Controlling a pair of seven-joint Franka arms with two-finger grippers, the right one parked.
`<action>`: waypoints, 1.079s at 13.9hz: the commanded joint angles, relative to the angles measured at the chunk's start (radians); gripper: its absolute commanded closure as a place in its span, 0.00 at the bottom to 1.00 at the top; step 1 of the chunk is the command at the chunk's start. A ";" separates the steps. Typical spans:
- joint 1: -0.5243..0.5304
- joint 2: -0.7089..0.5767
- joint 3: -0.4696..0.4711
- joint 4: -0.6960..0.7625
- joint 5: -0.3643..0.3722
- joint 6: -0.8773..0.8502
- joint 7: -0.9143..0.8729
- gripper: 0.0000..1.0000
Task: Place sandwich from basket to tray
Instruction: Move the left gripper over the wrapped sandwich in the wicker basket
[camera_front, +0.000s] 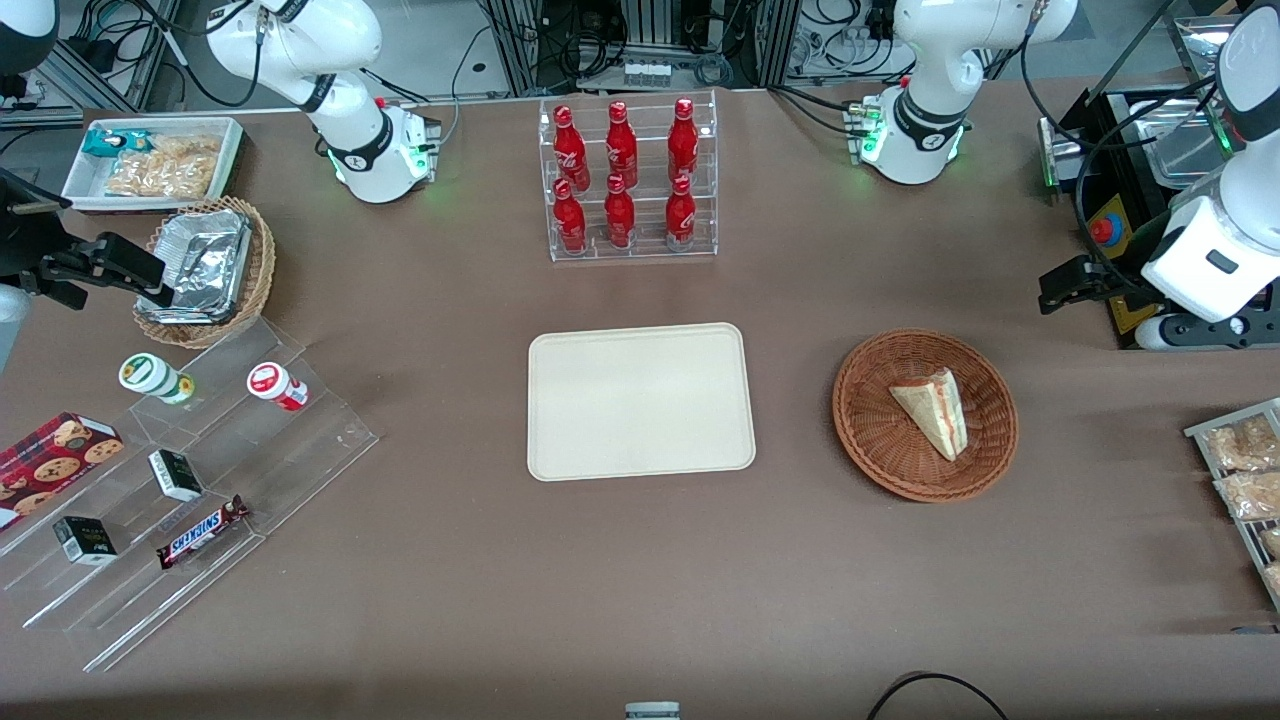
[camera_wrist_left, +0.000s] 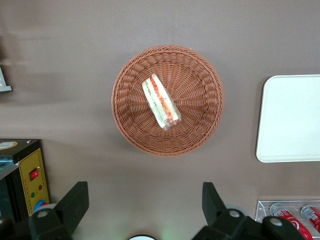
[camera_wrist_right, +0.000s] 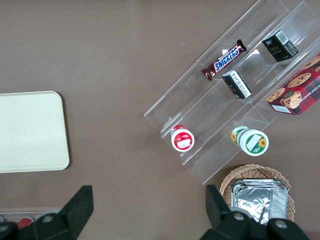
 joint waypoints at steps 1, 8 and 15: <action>-0.001 0.009 -0.001 0.005 0.013 0.001 -0.010 0.00; -0.006 0.018 -0.001 -0.248 0.017 0.218 -0.025 0.00; -0.017 -0.008 -0.001 -0.588 0.018 0.664 -0.071 0.00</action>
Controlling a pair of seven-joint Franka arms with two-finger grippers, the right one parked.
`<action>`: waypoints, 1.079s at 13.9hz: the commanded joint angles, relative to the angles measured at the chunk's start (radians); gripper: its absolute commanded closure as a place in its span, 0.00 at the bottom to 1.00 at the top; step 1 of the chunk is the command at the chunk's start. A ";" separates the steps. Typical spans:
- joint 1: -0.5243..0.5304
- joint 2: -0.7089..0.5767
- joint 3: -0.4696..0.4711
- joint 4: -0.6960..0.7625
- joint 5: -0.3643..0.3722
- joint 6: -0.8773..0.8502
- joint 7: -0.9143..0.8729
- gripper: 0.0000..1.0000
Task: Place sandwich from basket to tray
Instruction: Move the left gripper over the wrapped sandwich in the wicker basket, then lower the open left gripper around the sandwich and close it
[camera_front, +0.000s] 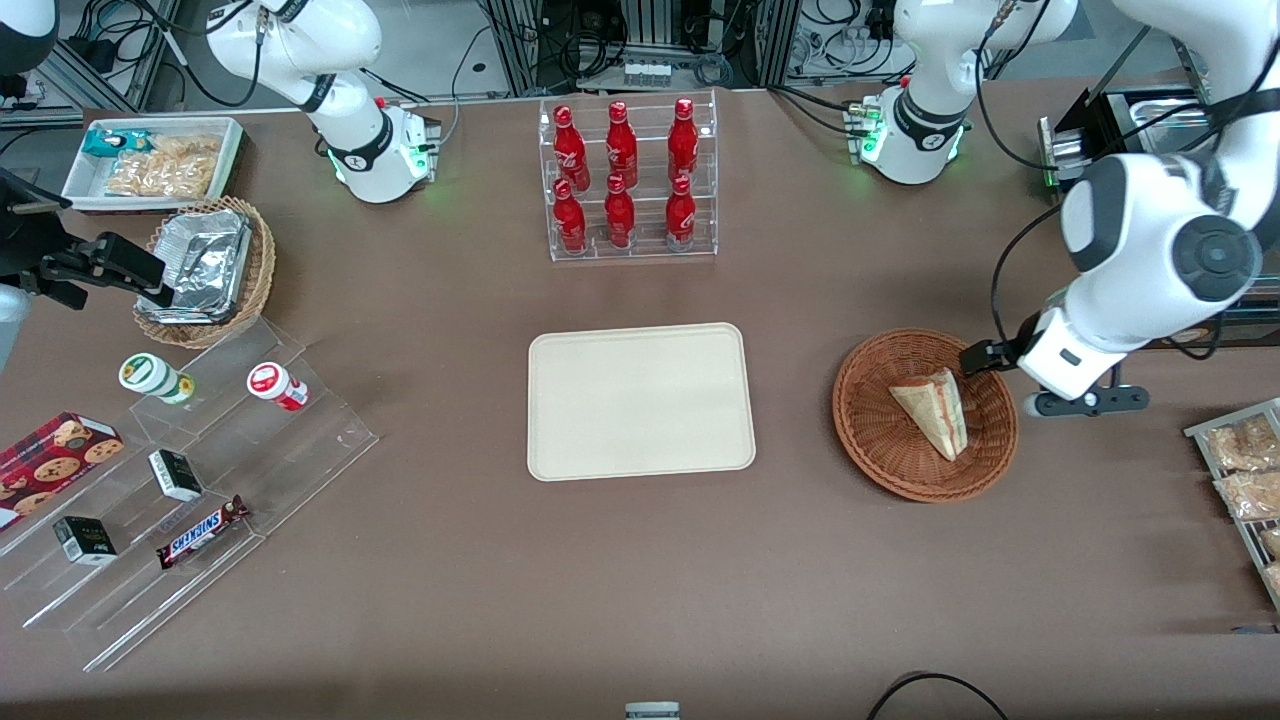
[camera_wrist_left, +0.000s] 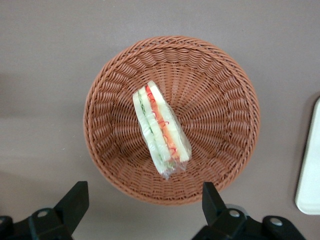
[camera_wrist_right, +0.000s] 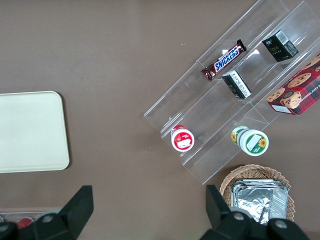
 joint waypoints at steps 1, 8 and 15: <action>-0.004 -0.064 0.000 -0.167 0.014 0.174 -0.033 0.00; -0.044 -0.035 -0.002 -0.206 0.014 0.233 -0.394 0.00; -0.047 0.056 -0.003 -0.200 0.012 0.326 -0.596 0.00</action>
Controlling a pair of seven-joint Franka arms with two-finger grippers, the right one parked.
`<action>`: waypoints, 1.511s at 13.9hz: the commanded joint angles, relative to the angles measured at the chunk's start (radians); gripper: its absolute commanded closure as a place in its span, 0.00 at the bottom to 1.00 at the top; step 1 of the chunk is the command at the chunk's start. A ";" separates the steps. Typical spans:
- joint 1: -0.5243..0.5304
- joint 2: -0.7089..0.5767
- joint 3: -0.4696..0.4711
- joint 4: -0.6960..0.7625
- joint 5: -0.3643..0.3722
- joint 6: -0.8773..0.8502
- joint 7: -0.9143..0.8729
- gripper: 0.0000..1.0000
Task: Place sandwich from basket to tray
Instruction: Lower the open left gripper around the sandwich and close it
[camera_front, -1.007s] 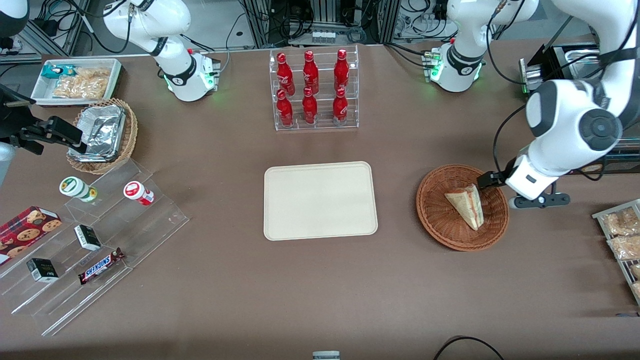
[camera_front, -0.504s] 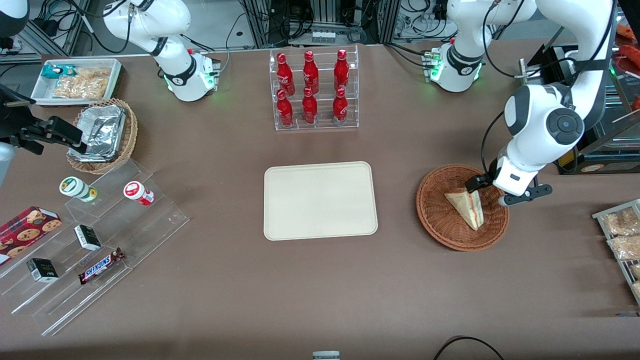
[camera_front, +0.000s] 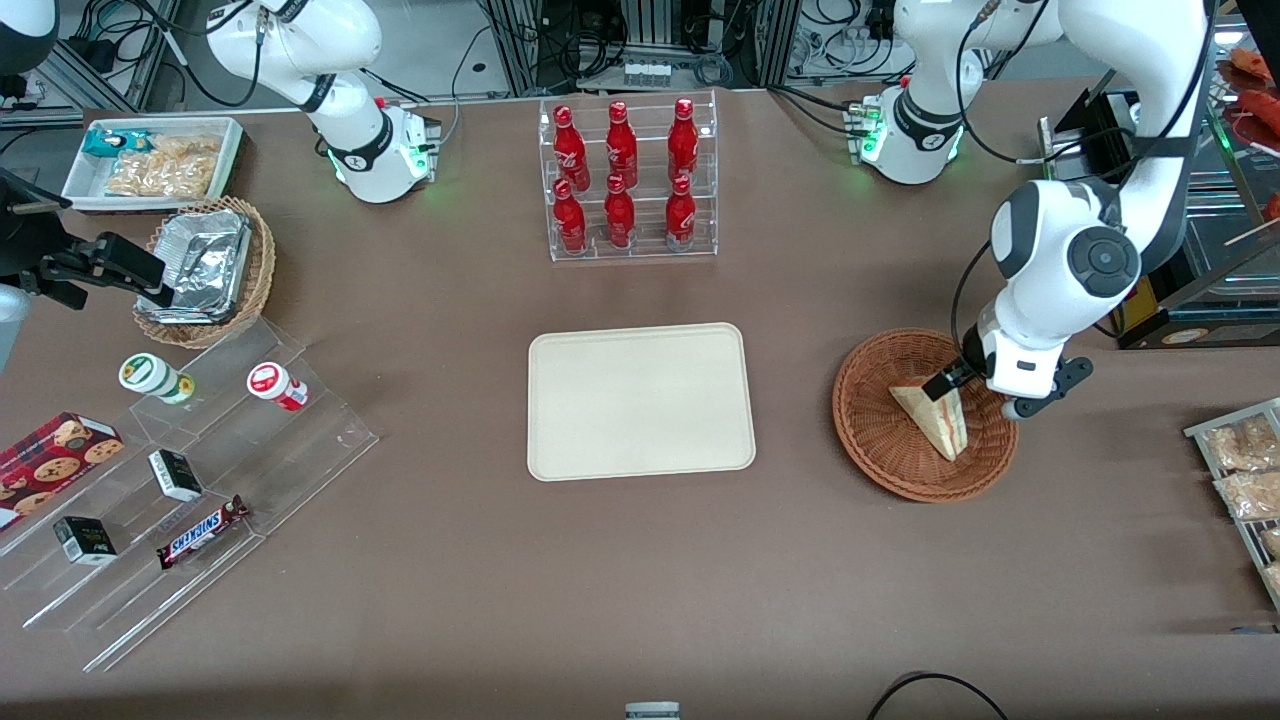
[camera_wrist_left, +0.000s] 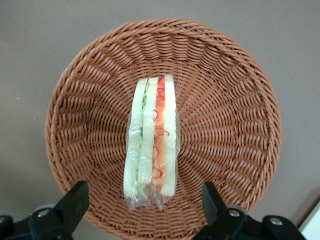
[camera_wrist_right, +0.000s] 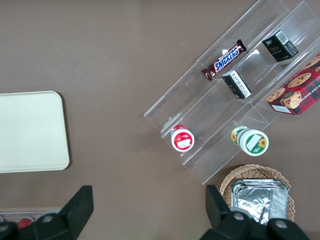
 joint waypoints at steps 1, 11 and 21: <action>-0.005 0.025 -0.001 -0.004 0.012 0.033 -0.037 0.00; -0.005 0.126 -0.001 0.005 -0.006 0.090 -0.101 0.02; -0.036 0.083 -0.008 0.246 0.006 -0.367 0.163 0.93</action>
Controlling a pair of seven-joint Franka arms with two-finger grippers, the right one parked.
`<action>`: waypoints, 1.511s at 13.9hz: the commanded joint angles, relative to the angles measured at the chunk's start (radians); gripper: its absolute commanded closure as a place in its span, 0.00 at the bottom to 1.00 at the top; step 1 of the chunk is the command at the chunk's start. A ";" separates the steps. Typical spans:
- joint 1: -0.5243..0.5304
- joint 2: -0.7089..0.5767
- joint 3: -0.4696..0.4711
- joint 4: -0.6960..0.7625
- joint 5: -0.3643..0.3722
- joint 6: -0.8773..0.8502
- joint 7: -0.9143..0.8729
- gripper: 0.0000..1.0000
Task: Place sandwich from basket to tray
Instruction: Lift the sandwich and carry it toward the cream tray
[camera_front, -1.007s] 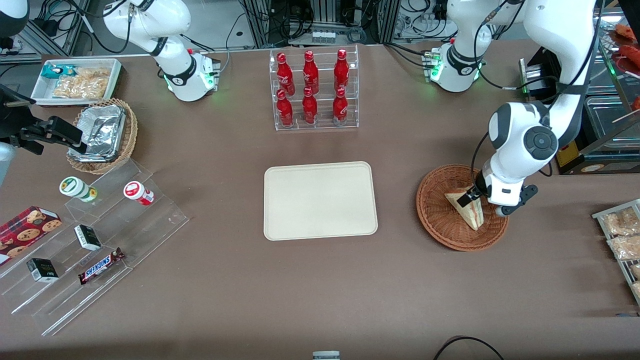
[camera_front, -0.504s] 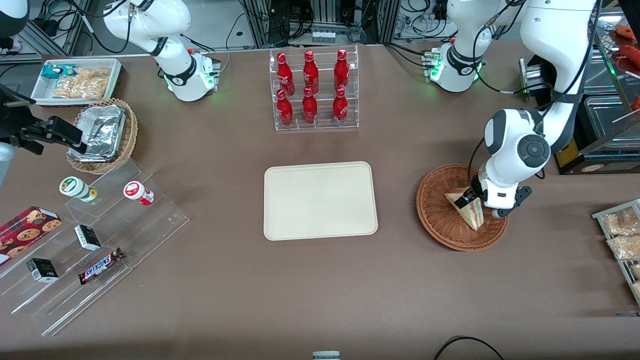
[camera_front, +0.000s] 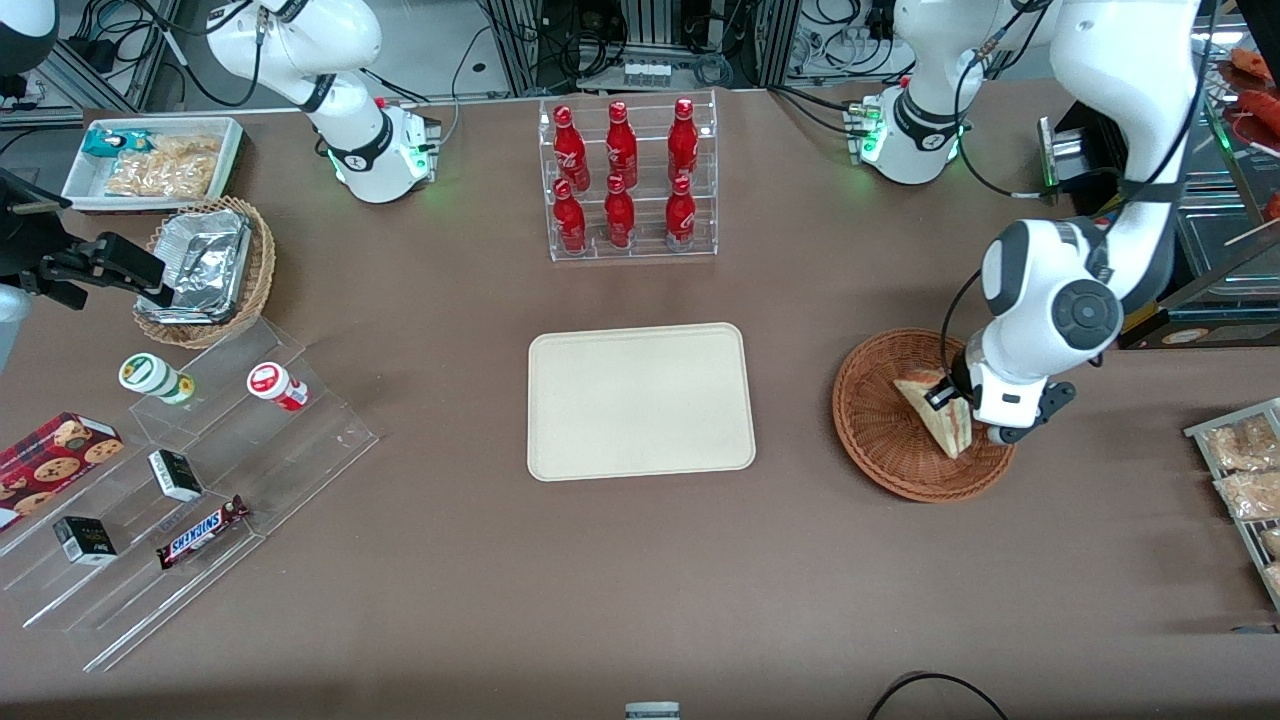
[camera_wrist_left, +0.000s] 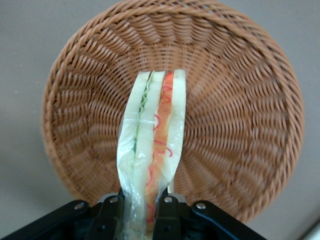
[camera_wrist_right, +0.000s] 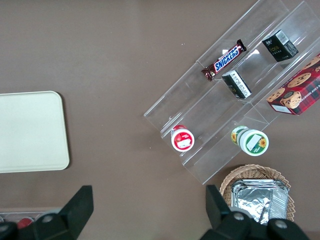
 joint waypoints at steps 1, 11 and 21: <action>-0.067 -0.009 -0.005 0.095 0.009 -0.155 0.089 0.94; -0.332 0.184 -0.010 0.316 0.049 -0.155 0.039 0.95; -0.545 0.428 -0.010 0.634 -0.040 -0.146 -0.231 0.97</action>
